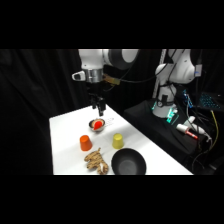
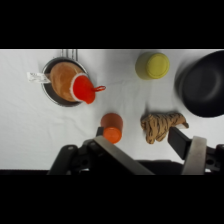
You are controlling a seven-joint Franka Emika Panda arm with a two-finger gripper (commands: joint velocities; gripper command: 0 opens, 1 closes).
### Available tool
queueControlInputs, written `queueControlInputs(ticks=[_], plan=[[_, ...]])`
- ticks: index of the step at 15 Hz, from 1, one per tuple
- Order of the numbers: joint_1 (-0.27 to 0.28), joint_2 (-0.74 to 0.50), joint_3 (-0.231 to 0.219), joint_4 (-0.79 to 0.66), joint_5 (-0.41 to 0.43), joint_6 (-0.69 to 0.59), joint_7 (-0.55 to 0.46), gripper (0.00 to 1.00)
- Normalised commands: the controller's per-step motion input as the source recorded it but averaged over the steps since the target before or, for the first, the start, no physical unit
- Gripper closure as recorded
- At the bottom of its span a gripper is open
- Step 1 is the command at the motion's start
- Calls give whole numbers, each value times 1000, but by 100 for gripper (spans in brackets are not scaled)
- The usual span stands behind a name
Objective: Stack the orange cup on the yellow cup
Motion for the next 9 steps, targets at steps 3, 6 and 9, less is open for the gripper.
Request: queueControlInputs(ticks=[3,6,9], plan=[[-24,41,10,60,-22,19,12,0],[-37,114,-13,188,-78,10,15,0],[-42,238,-24,370,-101,-41,27,0]])
